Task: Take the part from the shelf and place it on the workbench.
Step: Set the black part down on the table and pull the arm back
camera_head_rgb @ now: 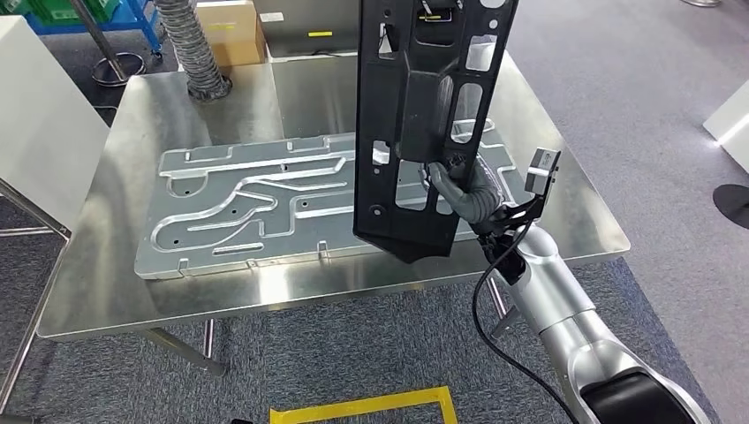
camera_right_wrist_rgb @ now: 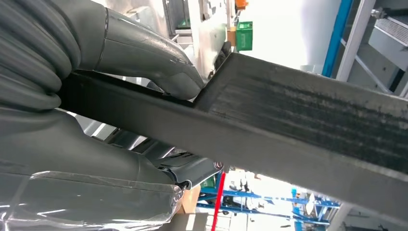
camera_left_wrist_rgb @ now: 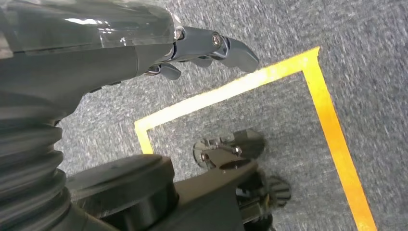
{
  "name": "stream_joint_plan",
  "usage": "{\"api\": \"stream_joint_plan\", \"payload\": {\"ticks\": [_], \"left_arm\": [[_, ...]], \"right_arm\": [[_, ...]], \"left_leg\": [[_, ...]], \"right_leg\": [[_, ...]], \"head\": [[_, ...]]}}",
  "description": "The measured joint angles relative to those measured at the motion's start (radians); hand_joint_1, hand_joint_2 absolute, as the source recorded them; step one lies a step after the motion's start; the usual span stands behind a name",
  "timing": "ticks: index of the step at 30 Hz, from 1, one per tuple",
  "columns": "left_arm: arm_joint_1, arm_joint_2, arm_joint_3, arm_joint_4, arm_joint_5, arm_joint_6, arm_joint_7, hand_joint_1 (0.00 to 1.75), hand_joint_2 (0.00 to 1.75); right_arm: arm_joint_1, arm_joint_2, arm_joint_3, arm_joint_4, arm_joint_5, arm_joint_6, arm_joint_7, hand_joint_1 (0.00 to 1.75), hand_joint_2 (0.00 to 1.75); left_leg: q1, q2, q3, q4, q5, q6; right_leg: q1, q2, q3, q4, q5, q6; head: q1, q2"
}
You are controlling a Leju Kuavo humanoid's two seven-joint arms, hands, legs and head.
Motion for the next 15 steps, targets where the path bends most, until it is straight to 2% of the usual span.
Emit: {"api": "stream_joint_plan", "payload": {"ticks": [1, 3, 4, 5, 6, 7, 8, 9, 10, 11, 14, 15], "left_arm": [[0.0, 0.0, 0.0, 0.0, 0.0, 0.0, 0.0, 0.0, 1.75], [0.001, 0.001, 0.0, 0.0, 0.0, -0.001, 0.0, 0.0, 1.75], [0.003, 0.001, 0.0, 0.0, 0.0, -0.001, 0.0, 0.0, 1.75], [0.004, 0.001, 0.0, 0.0, 0.0, -0.001, 0.0, 0.0, 1.75], [0.005, 0.001, 0.0, 0.0, 0.0, -0.001, 0.0, 0.0, 1.75], [0.005, 0.001, 0.0, 0.0, 0.001, -0.001, 0.0, 0.0, 1.75], [0.005, 0.001, 0.0, 0.0, 0.001, -0.001, 0.0, 0.0, 1.75], [0.005, 0.002, 0.0, 0.0, 0.001, -0.001, 0.0, 0.0, 1.75], [0.004, 0.002, 0.0, 0.0, 0.001, -0.001, 0.0, 0.0, 1.75], [0.004, 0.002, 0.0, 0.0, 0.001, -0.001, 0.0, 0.0, 1.75], [0.004, 0.002, 0.0, 0.0, 0.001, -0.001, 0.0, 0.0, 1.75], [0.004, 0.003, 0.0, 0.0, 0.001, -0.001, 0.0, 0.0, 1.75]], "right_arm": [[0.0, -0.002, 0.0, 0.0, -0.001, 0.0, -0.001, 1.75, 1.75], [0.001, -0.006, 0.001, 0.001, -0.001, 0.001, -0.001, 1.75, 1.75], [0.003, -0.006, 0.002, 0.001, -0.001, 0.002, -0.001, 1.75, 1.75], [0.006, -0.006, 0.004, 0.002, -0.001, 0.002, -0.001, 1.75, 1.75], [0.007, -0.006, 0.005, 0.003, -0.001, 0.002, -0.001, 1.75, 1.75], [0.008, -0.006, 0.006, 0.004, -0.001, 0.002, -0.001, 1.75, 1.75], [0.008, -0.006, 0.007, 0.004, -0.001, 0.002, -0.001, 1.75, 1.75], [0.007, -0.006, 0.008, 0.005, -0.001, 0.002, -0.002, 1.75, 1.75], [0.006, -0.006, 0.009, 0.006, -0.001, 0.002, -0.003, 1.75, 1.75], [0.005, -0.006, 0.009, 0.007, -0.001, 0.002, -0.004, 1.75, 1.75], [0.004, -0.006, 0.01, 0.011, -0.001, 0.003, -0.007, 1.75, 1.75], [0.003, -0.005, 0.01, 0.012, -0.001, 0.003, -0.008, 1.75, 1.75]], "left_leg": [[0.0, 0.001, -0.02, 0.044, -0.023, -0.004], [0.003, 0.001, -0.091, 0.182, -0.08, -0.008], [0.003, 0.001, -0.127, 0.241, -0.095, -0.01], [0.003, 0.001, -0.149, 0.268, -0.091, -0.011], [0.003, 0.001, -0.15, 0.254, -0.066, -0.01], [0.003, 0.001, -0.13, 0.2, -0.024, -0.008], [0.003, 0.001, -0.1, 0.125, 0.02, -0.004], [0.002, 0.001, -0.068, 0.055, 0.051, -0.001], [0.0, 0.001, -0.046, 0.008, 0.066, 0.004], [-0.001, 0.0, -0.035, -0.017, 0.069, 0.008], [-0.001, -0.001, -0.028, -0.029, 0.063, 0.023], [0.001, -0.001, -0.025, -0.033, 0.064, 0.028]], "right_leg": [[-0.003, -0.001, 0.006, -0.004, -0.002, -0.006], [0.0, -0.003, 0.013, -0.005, -0.008, -0.013], [0.0, -0.003, 0.015, -0.004, -0.011, -0.014], [0.001, -0.002, 0.019, -0.004, -0.014, -0.014], [0.001, -0.001, 0.024, -0.003, -0.018, -0.013], [0.001, 0.0, 0.03, -0.002, -0.023, -0.011], [0.001, 0.0, 0.038, -0.001, -0.029, -0.008], [0.003, 0.001, 0.043, 0.001, -0.035, -0.005], [0.004, 0.001, 0.046, 0.002, -0.039, 0.0], [0.006, 0.002, 0.046, 0.003, -0.041, 0.004], [0.005, 0.002, 0.046, 0.005, -0.047, 0.02], [0.004, 0.001, 0.039, 0.022, -0.058, 0.025]], "head": [[0.0, 0.0], [0.0, 0.0], [0.0, 0.0], [0.0, 0.0], [0.0, 0.0], [0.0, 0.0], [0.0, 0.0], [0.0, 0.0], [0.0, 0.0], [0.0, 0.0], [0.0, 0.0], [0.0, 0.0]]}}
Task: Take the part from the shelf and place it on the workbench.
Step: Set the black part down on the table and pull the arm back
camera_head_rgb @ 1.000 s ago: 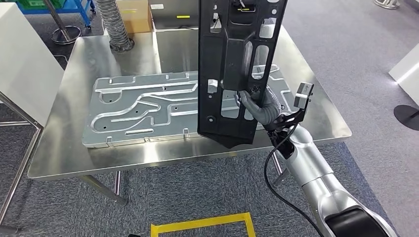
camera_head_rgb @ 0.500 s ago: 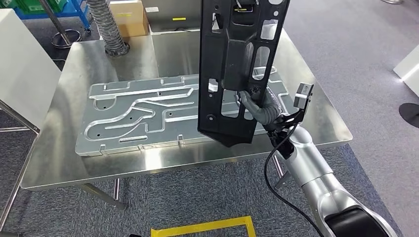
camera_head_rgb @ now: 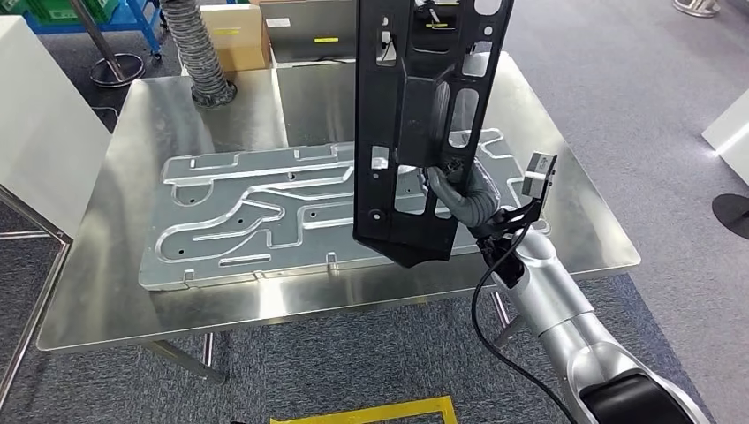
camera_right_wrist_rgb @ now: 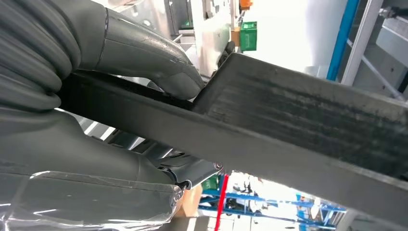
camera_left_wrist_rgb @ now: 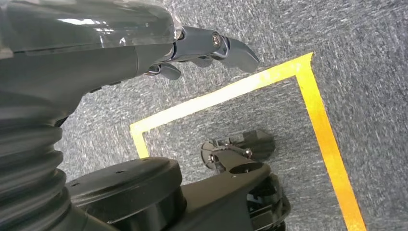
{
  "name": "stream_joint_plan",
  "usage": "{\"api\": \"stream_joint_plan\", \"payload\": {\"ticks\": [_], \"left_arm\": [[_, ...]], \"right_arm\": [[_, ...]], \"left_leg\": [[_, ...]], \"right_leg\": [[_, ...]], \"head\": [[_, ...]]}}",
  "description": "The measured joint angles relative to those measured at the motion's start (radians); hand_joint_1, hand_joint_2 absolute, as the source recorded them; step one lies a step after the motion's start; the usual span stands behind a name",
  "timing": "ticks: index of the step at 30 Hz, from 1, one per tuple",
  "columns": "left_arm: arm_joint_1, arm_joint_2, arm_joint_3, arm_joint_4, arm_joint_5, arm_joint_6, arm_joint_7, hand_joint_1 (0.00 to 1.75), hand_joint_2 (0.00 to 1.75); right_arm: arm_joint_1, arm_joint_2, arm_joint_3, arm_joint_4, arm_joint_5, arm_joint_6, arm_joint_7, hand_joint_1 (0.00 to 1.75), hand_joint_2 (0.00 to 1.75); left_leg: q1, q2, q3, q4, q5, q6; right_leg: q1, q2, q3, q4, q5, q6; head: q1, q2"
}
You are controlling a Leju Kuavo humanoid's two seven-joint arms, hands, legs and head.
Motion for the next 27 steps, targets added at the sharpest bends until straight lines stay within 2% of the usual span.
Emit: {"api": "stream_joint_plan", "payload": {"ticks": [1, 3, 4, 5, 6, 7, 8, 9, 10, 11, 12, 14, 16, 17, 19, 20, 21, 22, 24, 25, 26, 27], "left_arm": [[-0.001, 0.0, 0.0, 0.0, 0.0, 0.0, 0.0, 0.0, 1.75], [-0.004, 0.0, 0.0, 0.0, 0.0, 0.0, 0.001, 0.0, 1.75], [-0.004, 0.0, 0.0, 0.0, 0.0, 0.0, 0.002, 0.0, 1.75], [-0.003, 0.0, 0.0, 0.0, 0.0, 0.0, 0.002, 0.0, 1.75], [-0.003, 0.001, 0.0, 0.0, 0.0, -0.001, 0.003, 0.0, 1.75], [-0.003, 0.001, 0.0, 0.0, 0.0, -0.001, 0.003, 0.0, 1.75], [-0.003, 0.001, 0.0, 0.0, 0.0, -0.001, 0.003, 0.0, 1.75], [-0.003, 0.0, 0.0, 0.0, 0.0, -0.001, 0.003, 0.0, 1.75], [-0.003, 0.0, 0.0, 0.0, 0.0, -0.002, 0.003, 0.0, 1.75], [-0.004, 0.0, 0.0, 0.0, 0.0, -0.002, 0.003, 0.0, 1.75], [-0.004, 0.0, 0.0, 0.0, 0.0, -0.003, 0.003, 0.0, 1.75], [-0.005, 0.001, 0.0, 0.0, 0.0, -0.002, 0.003, 0.0, 1.75], [-0.007, 0.001, 0.0, 0.0, 0.0, -0.002, 0.003, 0.0, 1.75], [-0.006, 0.002, 0.0, 0.0, 0.0, -0.002, 0.003, 0.0, 1.75], [-0.005, 0.002, 0.0, 0.0, 0.0, -0.002, 0.003, 0.0, 1.75], [-0.004, 0.002, 0.0, 0.0, 0.0, -0.002, 0.004, 0.0, 1.75], [-0.003, 0.002, 0.0, 0.0, 0.0, -0.002, 0.004, 0.0, 1.75], [-0.002, 0.002, 0.0, 0.0, 0.0, -0.002, 0.004, 0.0, 1.75], [-0.002, 0.002, 0.0, 0.0, -0.001, -0.002, 0.003, 0.0, 1.75], [-0.003, 0.002, 0.0, 0.0, -0.001, -0.002, 0.003, 0.0, 1.75], [-0.003, 0.002, 0.0, 0.0, -0.001, -0.003, 0.003, 0.0, 1.75], [-0.004, 0.002, 0.0, 0.0, -0.002, -0.003, 0.003, 0.0, 1.75]], "right_arm": [[-0.001, 0.002, 0.0, 0.001, 0.0, 0.0, -0.002, 1.75, 1.75], [0.0, 0.006, 0.0, 0.005, 0.001, 0.0, -0.007, 1.75, 1.75], [0.003, 0.008, 0.0, 0.007, 0.002, 0.0, -0.01, 1.75, 1.75], [0.006, 0.009, 0.0, 0.01, 0.003, 0.0, -0.011, 1.75, 1.75], [0.008, 0.009, 0.0, 0.013, 0.004, 0.0, -0.012, 1.75, 1.75], [0.009, 0.009, 0.0, 0.015, 0.004, 0.0, -0.012, 1.75, 1.75], [0.009, 0.009, 0.0, 0.016, 0.004, 0.0, -0.012, 1.75, 1.75], [0.008, 0.01, 0.0, 0.017, 0.004, 0.0, -0.012, 1.75, 1.75], [0.006, 0.01, 0.0, 0.018, 0.004, 0.0, -0.013, 1.75, 1.75], [0.005, 0.011, 0.0, 0.018, 0.004, 0.0, -0.013, 1.75, 1.75], [0.005, 0.012, 0.0, 0.019, 0.003, 0.0, -0.013, 1.75, 1.75], [0.004, 0.012, 0.0, 0.019, 0.004, 0.0, -0.014, 1.75, 1.75], [0.001, 0.009, 0.0, 0.019, 0.004, 0.0, -0.015, 1.75, 1.75], [0.001, 0.007, 0.0, 0.02, 0.004, 0.0, -0.015, 1.75, 1.75], [0.001, 0.005, 0.001, 0.021, 0.004, 0.0, -0.015, 1.75, 1.75], [0.003, 0.004, 0.002, 0.021, 0.004, 0.0, -0.015, 1.75, 1.75], [0.004, 0.004, 0.003, 0.022, 0.004, 0.0, -0.015, 1.75, 1.75], [0.006, 0.004, 0.003, 0.022, 0.005, 0.0, -0.015, 1.75, 1.75], [0.007, 0.004, 0.003, 0.023, 0.005, 0.0, -0.016, 1.75, 1.75], [0.006, 0.004, 0.003, 0.023, 0.005, 0.0, -0.017, 1.75, 1.75], [0.005, 0.004, 0.003, 0.023, 0.005, -0.001, -0.017, 1.75, 1.75], [0.005, 0.004, 0.003, 0.023, 0.005, -0.001, -0.018, 1.75, 1.75]], "left_leg": [[0.002, 0.001, 0.003, -0.004, 0.0, 0.005], [0.003, 0.001, 0.007, -0.006, -0.003, 0.011], [0.003, 0.001, 0.009, -0.005, -0.005, 0.012], [0.003, 0.001, 0.012, -0.005, -0.009, 0.012], [0.003, 0.0, 0.016, -0.004, -0.012, 0.011], [0.003, -0.001, 0.023, -0.004, -0.017, 0.01], [0.003, -0.001, 0.031, -0.004, -0.023, 0.008], [0.002, -0.002, 0.038, -0.004, -0.029, 0.004], [0.0, -0.002, 0.042, -0.003, -0.033, 0.0], [-0.001, -0.001, 0.044, -0.004, -0.037, -0.005], [-0.002, -0.001, 0.045, -0.004, -0.04, -0.01], [-0.002, 0.0, 0.048, -0.005, -0.046, -0.02], [-0.002, 0.001, 0.032, 0.04, -0.074, -0.03], [0.0, 0.001, 0.006, 0.094, -0.099, -0.033], [0.003, 0.002, -0.074, 0.236, -0.15, -0.039], [0.003, 0.002, -0.106, 0.282, -0.155, -0.04], [0.004, 0.002, -0.122, 0.293, -0.142, -0.041], [0.004, 0.002, -0.115, 0.26, -0.108, -0.039], [0.003, 0.001, -0.061, 0.123, -0.023, -0.032], [0.001, 0.001, -0.034, 0.061, 0.002, -0.028], [0.0, 0.001, -0.018, 0.023, 0.013, -0.023], [-0.002, 0.0, -0.012, 0.01, 0.01, -0.019]], "right_leg": [[-0.001, 0.0, -0.019, 0.038, -0.02, 0.005], [-0.005, -0.001, -0.091, 0.171, -0.074, 0.013], [-0.006, -0.001, -0.13, 0.235, -0.092, 0.015], [-0.007, -0.001, -0.157, 0.271, -0.091, 0.017], [-0.007, -0.002, -0.165, 0.268, -0.071, 0.017], [-0.008, -0.002, -0.15, 0.221, -0.032, 0.015], [-0.007, -0.002, -0.119, 0.145, 0.015, 0.012], [-0.004, -0.003, -0.086, 0.073, 0.048, 0.007], [-0.001, -0.003, -0.06, 0.016, 0.068, 0.002], [0.002, -0.002, -0.048, -0.013, 0.072, -0.003], [0.006, -0.002, -0.045, -0.018, 0.066, -0.009], [0.002, -0.001, -0.041, -0.024, 0.063, -0.02], [-0.004, -0.002, -0.028, -0.032, 0.06, -0.032], [-0.005, -0.003, -0.022, -0.035, 0.058, -0.037], [-0.003, -0.003, -0.016, -0.034, 0.051, -0.042], [-0.003, -0.003, -0.014, -0.033, 0.047, -0.043], [-0.002, -0.002, -0.01, -0.031, 0.043, -0.042], [-0.002, -0.001, -0.005, -0.029, 0.038, -0.041], [-0.001, 0.0, 0.009, -0.025, 0.025, -0.036], [0.001, 0.0, 0.013, -0.023, 0.02, -0.032], [0.002, 0.001, 0.014, -0.022, 0.016, -0.028], [0.003, 0.001, 0.014, -0.022, 0.015, -0.023]], "head": [[0.0, 0.0], [0.0, 0.0], [0.0, 0.0], [0.0, 0.0], [0.0, 0.0], [0.0, 0.0], [0.0, 0.0], [0.0, 0.0], [0.0, 0.0], [0.0, 0.0], [0.0, 0.0], [0.0, 0.0], [0.0, 0.0], [0.0, 0.0], [0.0, 0.0], [0.0, 0.0], [0.0, 0.0], [0.0, 0.0], [0.0, 0.0], [0.0, 0.0], [0.0, 0.0], [0.0, 0.0]]}}
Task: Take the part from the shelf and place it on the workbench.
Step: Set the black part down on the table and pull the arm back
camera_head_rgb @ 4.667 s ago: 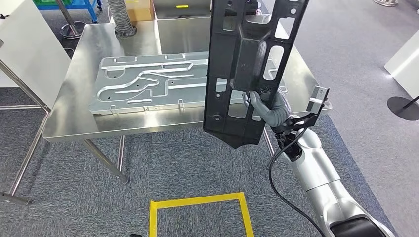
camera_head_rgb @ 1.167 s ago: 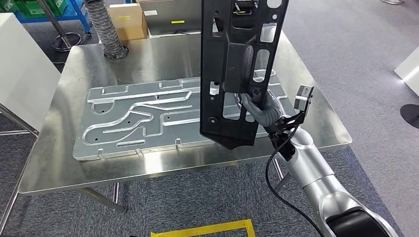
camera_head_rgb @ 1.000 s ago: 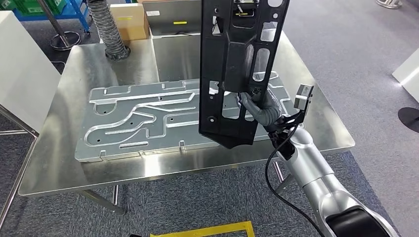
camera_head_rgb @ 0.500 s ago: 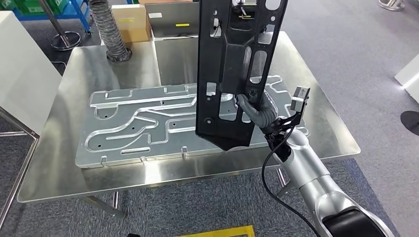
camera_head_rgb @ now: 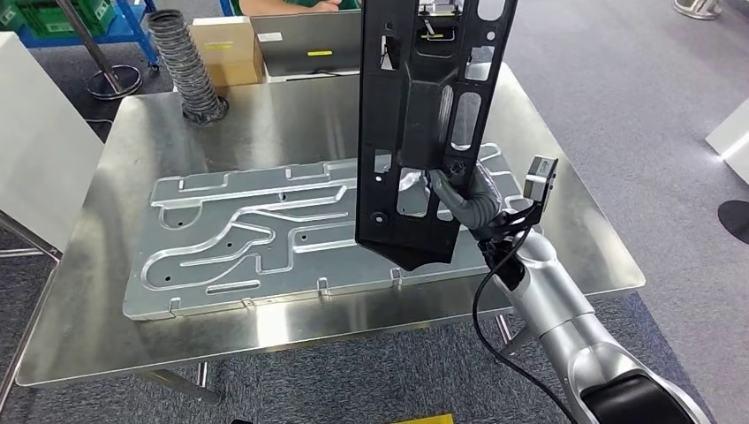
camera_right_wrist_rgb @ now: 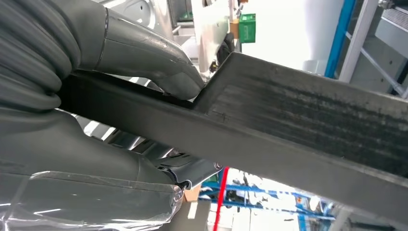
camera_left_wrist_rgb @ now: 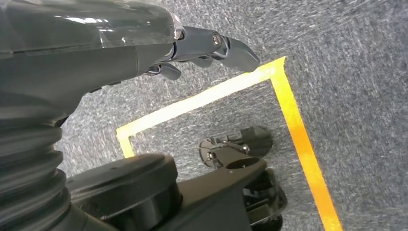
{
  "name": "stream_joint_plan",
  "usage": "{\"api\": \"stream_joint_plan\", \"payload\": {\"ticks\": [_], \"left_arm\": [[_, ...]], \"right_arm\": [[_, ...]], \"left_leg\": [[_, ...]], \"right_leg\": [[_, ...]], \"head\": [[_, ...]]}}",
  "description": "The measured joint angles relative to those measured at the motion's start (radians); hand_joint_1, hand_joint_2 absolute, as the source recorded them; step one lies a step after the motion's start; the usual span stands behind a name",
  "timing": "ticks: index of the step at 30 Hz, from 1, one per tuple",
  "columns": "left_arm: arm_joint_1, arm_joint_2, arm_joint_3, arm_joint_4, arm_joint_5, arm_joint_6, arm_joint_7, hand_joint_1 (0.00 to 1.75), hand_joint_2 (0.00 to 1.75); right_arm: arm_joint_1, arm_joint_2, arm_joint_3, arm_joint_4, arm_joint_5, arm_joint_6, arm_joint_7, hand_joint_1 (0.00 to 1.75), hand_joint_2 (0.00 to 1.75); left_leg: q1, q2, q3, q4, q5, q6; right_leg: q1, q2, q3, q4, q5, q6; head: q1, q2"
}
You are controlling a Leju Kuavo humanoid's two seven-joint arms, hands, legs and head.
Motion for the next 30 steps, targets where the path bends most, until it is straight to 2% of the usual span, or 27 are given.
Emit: {"api": "stream_joint_plan", "payload": {"ticks": [2, 4, 5, 7, 8, 9, 10, 12, 13, 14, 16, 19, 21, 23, 24, 25, 26, 27, 28, 29, 30], "left_arm": [[0.0, 0.0, 0.0, 0.0, 0.0, 0.0, 0.0, 0.0, 1.75], [-0.002, 0.0, 0.0, 0.0, 0.0, 0.0, 0.0, 0.0, 1.75], [-0.003, -0.001, 0.0, 0.0, 0.0, 0.0, 0.0, 0.0, 1.75], [-0.005, -0.001, 0.0, 0.0, 0.001, 0.0, -0.001, 0.0, 1.75], [-0.005, -0.001, 0.0, 0.0, 0.002, 0.0, -0.001, 0.0, 1.75], [-0.004, 0.0, 0.0, 0.0, 0.002, 0.0, 0.0, 0.0, 1.75], [-0.004, 0.0, 0.0, 0.0, 0.003, 0.0, 0.0, 0.0, 1.75], [-0.004, -0.001, 0.0, 0.0, 0.004, -0.001, -0.001, 0.0, 1.75], [-0.004, -0.001, 0.0, 0.0, 0.004, -0.001, -0.001, 0.0, 1.75], [-0.005, -0.001, 0.0, 0.0, 0.005, -0.001, -0.001, 0.0, 1.75], [-0.005, -0.001, 0.0, 0.0, 0.005, -0.001, -0.001, 0.0, 1.75], [-0.005, 0.0, 0.0, 0.0, 0.005, -0.001, -0.001, 0.0, 1.75], [-0.006, 0.0, 0.0, 0.0, 0.006, -0.001, -0.001, 0.0, 1.75], [-0.006, 0.0, 0.0, 0.0, 0.008, -0.001, -0.002, 0.0, 1.75], [-0.005, 0.0, 0.0, 0.0, 0.009, -0.001, -0.002, 0.0, 1.75], [-0.005, 0.001, 0.0, 0.0, 0.01, -0.002, -0.003, 0.0, 1.75], [-0.005, 0.001, 0.0, 0.0, 0.011, -0.002, -0.003, 0.0, 1.75], [-0.005, 0.001, 0.0, 0.0, 0.011, -0.003, -0.003, 0.0, 1.75], [-0.005, 0.001, 0.0, 0.0, 0.011, -0.004, -0.003, 0.0, 1.75], [-0.006, 0.001, 0.0, 0.0, 0.011, -0.004, -0.003, 0.0, 1.75], [-0.007, 0.001, 0.0, 0.0, 0.011, -0.004, -0.003, 0.0, 1.75]], "right_arm": [[0.0, 0.0, 0.0, -0.001, 0.001, 0.0, 0.0, 1.75, 1.75], [-0.003, 0.003, -0.001, -0.001, 0.002, -0.001, 0.0, 1.75, 1.75], [-0.005, 0.005, -0.001, -0.002, 0.003, -0.001, 0.0, 1.75, 1.75], [-0.007, 0.01, -0.002, 0.0, 0.008, 0.0, 0.0, 1.75, 1.75], [-0.007, 0.011, -0.002, 0.002, 0.011, 0.001, 0.001, 1.75, 1.75], [-0.007, 0.012, -0.002, 0.004, 0.014, 0.002, 0.001, 1.75, 1.75], [-0.01, 0.012, -0.002, 0.007, 0.015, 0.003, 0.001, 1.75, 1.75], [-0.023, 0.012, -0.002, 0.013, 0.015, 0.003, 0.002, 1.75, 1.75], [-0.033, 0.012, -0.001, 0.015, 0.015, 0.003, 0.004, 1.75, 1.75], [-0.046, 0.013, -0.001, 0.018, 0.015, 0.004, 0.006, 1.75, 1.75], [-0.071, 0.013, 0.0, 0.022, 0.012, 0.005, 0.01, 1.75, 1.75], [-0.091, 0.011, 0.0, 0.024, 0.008, 0.008, 0.015, 1.75, 1.75], [-0.102, 0.008, 0.001, 0.025, 0.008, 0.007, 0.019, 1.75, 1.75], [-0.117, 0.008, 0.004, 0.028, 0.008, 0.001, 0.025, 1.75, 1.75], [-0.125, 0.008, 0.005, 0.03, 0.01, -0.005, 0.028, 1.75, 1.75], [-0.131, 0.008, 0.007, 0.032, 0.013, -0.013, 0.031, 1.75, 1.75], [-0.137, 0.008, 0.01, 0.034, 0.018, -0.021, 0.034, 1.75, 1.75], [-0.142, 0.008, 0.012, 0.037, 0.025, -0.03, 0.036, 1.75, 1.75], [-0.148, 0.008, 0.014, 0.041, 0.031, -0.037, 0.036, 1.75, 1.75], [-0.152, 0.008, 0.016, 0.045, 0.035, -0.041, 0.035, 1.75, 1.75], [-0.156, 0.008, 0.017, 0.049, 0.037, -0.044, 0.034, 1.75, 1.75]], "left_leg": [[0.001, 0.0, 0.003, -0.007, -0.001, 0.01], [0.006, 0.0, 0.01, -0.016, 0.0, 0.02], [0.008, 0.001, 0.013, -0.019, 0.0, 0.024], [0.007, 0.001, 0.014, -0.019, -0.004, 0.028], [0.007, 0.001, 0.015, -0.018, -0.006, 0.029], [0.007, 0.0, 0.017, -0.017, -0.009, 0.029], [0.007, 0.0, 0.02, -0.016, -0.012, 0.028], [0.007, -0.001, 0.03, -0.012, -0.022, 0.022], [0.006, -0.002, 0.034, -0.009, -0.027, 0.017], [0.004, -0.002, 0.035, -0.008, -0.031, 0.012], [0.002, -0.001, 0.037, -0.009, -0.035, 0.002], [0.004, 0.0, 0.033, 0.01, -0.053, -0.014], [0.006, 0.001, -0.015, 0.107, -0.098, -0.02], [0.007, 0.001, -0.091, 0.238, -0.14, -0.022], [0.008, 0.001, -0.115, 0.27, -0.138, -0.022], [0.007, 0.001, -0.121, 0.263, -0.115, -0.019], [0.007, 0.001, -0.106, 0.217, -0.077, -0.015], [0.006, 0.001, -0.079, 0.147, -0.033, -0.009], [0.004, 0.001, -0.05, 0.082, -0.004, -0.003], [0.001, 0.001, -0.029, 0.033, 0.012, 0.003], [-0.001, 0.001, -0.017, 0.006, 0.015, 0.006]], "right_leg": [[-0.001, 0.0, 0.0, -0.001, -0.003, 0.011], [-0.003, -0.001, -0.012, 0.032, -0.025, 0.022], [-0.005, -0.002, -0.035, 0.079, -0.048, 0.027], [-0.008, -0.002, -0.111, 0.215, -0.101, 0.034], [-0.01, -0.002, -0.145, 0.268, -0.112, 0.037], [-0.012, -0.003, -0.164, 0.288, -0.104, 0.039], [-0.013, -0.003, -0.163, 0.267, -0.076, 0.039], [-0.016, -0.005, -0.112, 0.137, 0.005, 0.037], [-0.014, -0.005, -0.085, 0.072, 0.032, 0.034], [-0.012, -0.005, -0.066, 0.03, 0.045, 0.029], [-0.006, -0.003, -0.058, 0.011, 0.041, 0.018], [-0.01, -0.003, -0.05, 0.004, 0.039, -0.001], [-0.011, -0.005, -0.042, -0.002, 0.037, -0.011], [-0.007, -0.005, -0.039, -0.001, 0.032, -0.018], [-0.005, -0.004, -0.037, 0.0, 0.03, -0.019], [-0.003, -0.004, -0.032, 0.001, 0.026, -0.019], [-0.001, -0.003, -0.026, 0.001, 0.021, -0.019], [0.0, -0.003, -0.018, 0.002, 0.016, -0.018], [0.003, -0.003, -0.013, 0.003, 0.011, -0.015], [0.004, -0.003, -0.011, 0.003, 0.007, -0.012], [0.004, -0.002, -0.011, 0.004, 0.005, -0.007]], "head": [[0.0, 0.0], [0.0, 0.0], [0.0, 0.0], [0.0, 0.0], [0.0, 0.0], [0.0, 0.0], [0.0, 0.0], [0.0, 0.0], [0.0, 0.0], [0.0, 0.0], [0.0, 0.0], [0.0, 0.0], [0.0, 0.0], [0.0, 0.0], [0.0, 0.0], [0.0, 0.0], [0.0, 0.0], [0.0, 0.0], [0.0, 0.0], [0.0, 0.0], [0.0, 0.0]]}}
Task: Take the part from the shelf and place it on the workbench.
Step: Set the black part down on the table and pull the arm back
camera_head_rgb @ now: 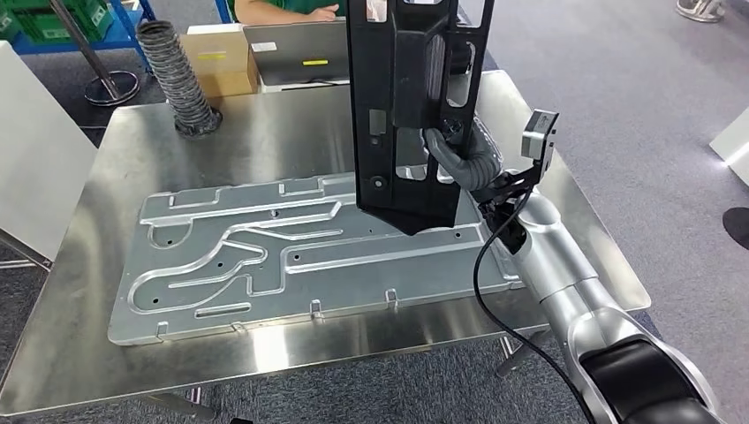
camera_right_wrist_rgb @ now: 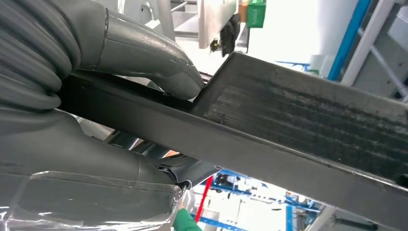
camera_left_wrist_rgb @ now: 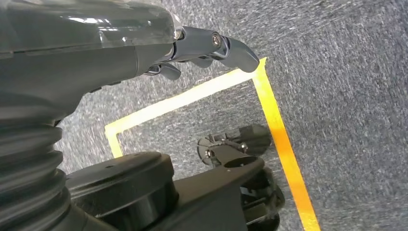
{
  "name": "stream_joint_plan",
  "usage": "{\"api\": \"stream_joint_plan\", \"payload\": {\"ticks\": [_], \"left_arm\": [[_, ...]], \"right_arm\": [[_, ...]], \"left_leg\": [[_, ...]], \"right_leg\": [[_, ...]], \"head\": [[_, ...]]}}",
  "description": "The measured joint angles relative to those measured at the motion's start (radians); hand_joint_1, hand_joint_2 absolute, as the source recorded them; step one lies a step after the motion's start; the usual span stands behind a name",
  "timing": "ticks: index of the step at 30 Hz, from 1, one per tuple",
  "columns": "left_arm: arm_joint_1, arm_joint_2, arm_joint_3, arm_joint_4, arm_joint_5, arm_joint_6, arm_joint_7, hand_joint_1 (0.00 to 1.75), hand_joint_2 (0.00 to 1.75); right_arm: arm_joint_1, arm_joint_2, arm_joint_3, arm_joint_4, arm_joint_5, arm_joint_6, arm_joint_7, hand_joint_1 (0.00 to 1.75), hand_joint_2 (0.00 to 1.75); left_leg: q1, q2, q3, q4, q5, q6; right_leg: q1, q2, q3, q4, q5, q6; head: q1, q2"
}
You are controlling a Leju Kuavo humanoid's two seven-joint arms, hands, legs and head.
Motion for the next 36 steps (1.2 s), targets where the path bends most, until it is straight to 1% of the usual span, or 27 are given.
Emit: {"api": "stream_joint_plan", "payload": {"ticks": [3, 4, 5, 6, 8, 9, 10, 11, 12, 13, 14, 15, 17, 19, 20, 21, 23, 24, 25, 26, 28, 29, 30, 31, 34, 35, 36], "left_arm": [[0.0, 0.0, 0.0, 0.0, 0.0, 0.0, 0.0, 0.0, 1.75], [0.0, -0.001, 0.0, 0.0, 0.0, -0.001, 0.0, 0.0, 1.75], [-0.001, -0.001, 0.0, 0.0, 0.0, -0.003, 0.0, 0.0, 1.75], [-0.002, -0.002, 0.0, 0.0, 0.0, -0.005, 0.0, 0.0, 1.75], [-0.004, -0.002, -0.001, 0.0, 0.0, -0.011, 0.0, 0.0, 1.75], [-0.004, -0.002, -0.001, 0.0, 0.0, -0.013, 0.0, 0.0, 1.75], [-0.003, -0.002, -0.001, 0.0, 0.0, -0.014, 0.001, 0.0, 1.75], [-0.003, -0.002, -0.001, 0.0, 0.0, -0.015, 0.001, 0.0, 1.75], [-0.003, -0.002, -0.001, 0.0, -0.001, -0.016, 0.001, 0.0, 1.75], [-0.003, -0.002, -0.002, 0.0, -0.001, -0.017, 0.001, 0.0, 1.75], [-0.003, -0.003, -0.002, 0.0, -0.002, -0.017, 0.001, 0.0, 1.75], [-0.003, -0.003, -0.002, 0.0, -0.002, -0.018, 0.001, 0.0, 1.75], [-0.003, -0.003, -0.002, 0.0, -0.003, -0.018, 0.0, 0.0, 1.75], [-0.004, -0.003, -0.002, 0.0, -0.002, -0.021, 0.0, 0.0, 1.75], [-0.004, -0.003, -0.002, 0.0, -0.001, -0.023, 0.0, 0.0, 1.75], [-0.004, -0.003, -0.003, 0.0, 0.0, -0.025, -0.001, 0.0, 1.75], [-0.002, -0.003, -0.003, 0.0, 0.001, -0.028, -0.001, 0.0, 1.75], [-0.001, -0.003, -0.003, 0.0, 0.001, -0.029, -0.002, 0.0, 1.75], [-0.001, -0.003, -0.003, 0.0, 0.002, -0.031, -0.003, 0.0, 1.75], [0.0, -0.003, -0.003, 0.0, 0.002, -0.034, -0.005, 0.0, 1.75], [0.0, -0.003, -0.003, 0.0, 0.003, -0.044, -0.013, 0.0, 1.75], [-0.001, -0.003, -0.003, 0.0, 0.003, -0.047, -0.016, 0.0, 1.75], [-0.001, -0.003, -0.003, 0.0, 0.003, -0.049, -0.018, 0.0, 1.75], [-0.001, -0.003, -0.004, 0.0, 0.002, -0.05, -0.02, 0.0, 1.75], [-0.001, -0.004, -0.008, 0.0, 0.0, -0.049, -0.024, 0.0, 1.75], [-0.002, -0.005, -0.009, 0.0, -0.002, -0.049, -0.027, 0.0, 1.75], [-0.003, -0.005, -0.01, 0.0, -0.003, -0.049, -0.03, 0.0, 1.75]], "right_arm": [[-0.005, 0.0, 0.003, 0.007, 0.003, -0.007, -0.002, 1.75, 1.75], [-0.008, 0.0, 0.003, 0.008, 0.01, -0.013, -0.003, 1.75, 1.75], [-0.012, 0.001, 0.004, 0.009, 0.021, -0.023, -0.006, 1.75, 1.75], [-0.015, 0.003, 0.004, 0.011, 0.038, -0.037, -0.008, 1.75, 1.75], [-0.018, 0.01, 0.008, 0.017, 0.082, -0.07, -0.014, 1.75, 1.75], [-0.018, 0.012, 0.01, 0.021, 0.102, -0.084, -0.016, 1.75, 1.75], [-0.017, 0.014, 0.012, 0.025, 0.121, -0.095, -0.016, 1.75, 1.75], [-0.018, 0.014, 0.014, 0.028, 0.139, -0.106, -0.016, 1.75, 1.75], [-0.019, 0.014, 0.016, 0.03, 0.161, -0.119, -0.016, 1.75, 1.75], [-0.022, 0.014, 0.017, 0.031, 0.188, -0.137, -0.017, 1.75, 1.75], [-0.024, 0.015, 0.019, 0.032, 0.224, -0.164, -0.019, 1.75, 1.75], [-0.025, 0.015, 0.023, 0.031, 0.273, -0.203, -0.021, 1.75, 1.75], [-0.026, 0.015, 0.036, 0.026, 0.425, -0.318, -0.019, 1.75, 1.75], [-0.027, 0.008, 0.055, 0.014, 0.587, -0.429, -0.007, 1.75, 1.75], [-0.027, 0.0, 0.067, 0.007, 0.64, -0.462, 0.0, 1.75, 1.75], [-0.027, -0.009, 0.079, 0.002, 0.672, -0.481, 0.005, 1.75, 1.75], [-0.027, -0.024, 0.102, -0.004, 0.696, -0.495, 0.009, 1.75, 1.75], [-0.026, -0.028, 0.11, -0.004, 0.704, -0.498, 0.01, 1.75, 1.75], [-0.025, -0.031, 0.117, -0.005, 0.717, -0.504, 0.013, 1.75, 1.75], [-0.024, -0.032, 0.124, -0.006, 0.741, -0.514, 0.018, 1.75, 1.75], [-0.024, -0.033, 0.136, -0.009, 0.817, -0.554, 0.034, 1.75, 1.75], [-0.025, -0.034, 0.142, -0.01, 0.865, -0.582, 0.045, 1.75, 1.75], [-0.026, -0.034, 0.148, -0.01, 0.912, -0.61, 0.057, 1.75, 1.75], [-0.027, -0.035, 0.154, -0.01, 0.957, -0.634, 0.068, 1.75, 1.75], [-0.028, -0.035, 0.168, -0.006, 1.067, -0.676, 0.09, 1.75, 1.75], [-0.03, -0.035, 0.171, -0.004, 1.092, -0.686, 0.094, 1.75, 1.75], [-0.031, -0.034, 0.175, -0.002, 1.111, -0.695, 0.097, 1.75, 1.75]], "left_leg": [[0.0, -0.001, 0.008, -0.014, -0.006, 0.01], [0.002, 0.0, 0.011, -0.019, -0.005, 0.014], [0.005, 0.0, 0.016, -0.023, -0.004, 0.018], [0.006, 0.001, 0.018, -0.026, -0.005, 0.021], [0.006, 0.003, 0.02, -0.025, -0.009, 0.023], [0.006, 0.003, 0.021, -0.024, -0.011, 0.024], [0.007, 0.002, 0.023, -0.022, -0.015, 0.023], [0.007, 0.002, 0.026, -0.02, -0.019, 0.021], [0.007, 0.001, 0.03, -0.017, -0.024, 0.018], [0.006, 0.0, 0.033, -0.014, -0.029, 0.014], [0.004, 0.0, 0.034, -0.011, -0.034, 0.01], [0.003, 0.0, 0.035, -0.009, -0.037, 0.005], [0.001, 0.001, 0.037, -0.01, -0.041, -0.005], [0.003, 0.003, 0.036, 0.001, -0.053, -0.014], [0.003, 0.003, 0.024, 0.031, -0.072, -0.018], [0.005, 0.004, 0.002, 0.082, -0.1, -0.021], [0.007, 0.003, -0.067, 0.223, -0.159, -0.025], [0.007, 0.003, -0.095, 0.272, -0.171, -0.026], [0.008, 0.003, -0.107, 0.287, -0.164, -0.026], [0.008, 0.003, -0.098, 0.259, -0.136, -0.024], [0.008, 0.003, -0.038, 0.122, -0.06, -0.017], [0.006, 0.003, -0.008, 0.057, -0.036, -0.013], [0.005, 0.003, 0.01, 0.018, -0.025, -0.01], [0.003, 0.002, 0.017, 0.004, -0.028, -0.007], [0.005, 0.002, 0.021, -0.008, -0.023, 0.006], [0.007, 0.003, 0.024, -0.014, -0.02, 0.012], [0.009, 0.004, 0.027, -0.019, -0.018, 0.016]], "right_leg": [[-0.002, 0.0, 0.0, 0.001, -0.005, 0.016], [-0.002, -0.001, -0.005, 0.016, -0.014, 0.022], [-0.003, -0.001, -0.02, 0.048, -0.032, 0.027], [-0.006, -0.001, -0.048, 0.103, -0.058, 0.031], [-0.01, -0.002, -0.126, 0.239, -0.109, 0.038], [-0.013, -0.002, -0.156, 0.281, -0.114, 0.041], [-0.015, -0.002, -0.167, 0.286, -0.099, 0.043], [-0.017, -0.002, -0.157, 0.249, -0.065, 0.043], [-0.018, -0.003, -0.129, 0.18, -0.02, 0.043], [-0.018, -0.004, -0.099, 0.109, 0.013, 0.041], [-0.016, -0.004, -0.075, 0.053, 0.035, 0.036], [-0.013, -0.003, -0.061, 0.02, 0.044, 0.031], [-0.008, 0.001, -0.059, 0.011, 0.04, 0.019], [-0.012, 0.002, -0.053, 0.006, 0.038, 0.007], [-0.015, 0.002, -0.049, 0.003, 0.038, 0.001], [-0.016, 0.002, -0.045, 0.001, 0.037, -0.004], [-0.013, 0.001, -0.041, 0.001, 0.033, -0.011], [-0.012, 0.002, -0.04, 0.001, 0.032, -0.012], [-0.011, 0.003, -0.038, 0.002, 0.03, -0.012], [-0.011, 0.005, -0.035, 0.003, 0.027, -0.011], [-0.01, 0.008, -0.028, 0.006, 0.02, -0.006], [-0.009, 0.01, -0.026, 0.008, 0.017, -0.003], [-0.007, 0.01, -0.026, 0.009, 0.015, 0.002], [-0.006, 0.011, -0.027, 0.009, 0.015, 0.007], [-0.007, 0.011, -0.029, 0.011, 0.01, 0.024], [-0.007, 0.01, -0.038, 0.033, -0.004, 0.03], [-0.009, 0.009, -0.058, 0.074, -0.028, 0.035]], "head": [[0.0, 0.0], [0.0, 0.0], [0.0, 0.0], [0.0, 0.0], [0.0, 0.0], [0.0, 0.0], [0.0, 0.0], [0.0, 0.0], [0.0, 0.0], [0.0, 0.0], [0.0, 0.0], [0.0, 0.0], [0.0, 0.0], [0.0, 0.0], [0.0, 0.0], [0.0, 0.0], [0.0, 0.0], [0.0, 0.0], [0.0, 0.0], [0.0, 0.0], [0.0, 0.0], [0.0, 0.0], [0.0, 0.0], [0.0, 0.0], [0.0, 0.0], [0.0, 0.0], [0.0, 0.0]]}}
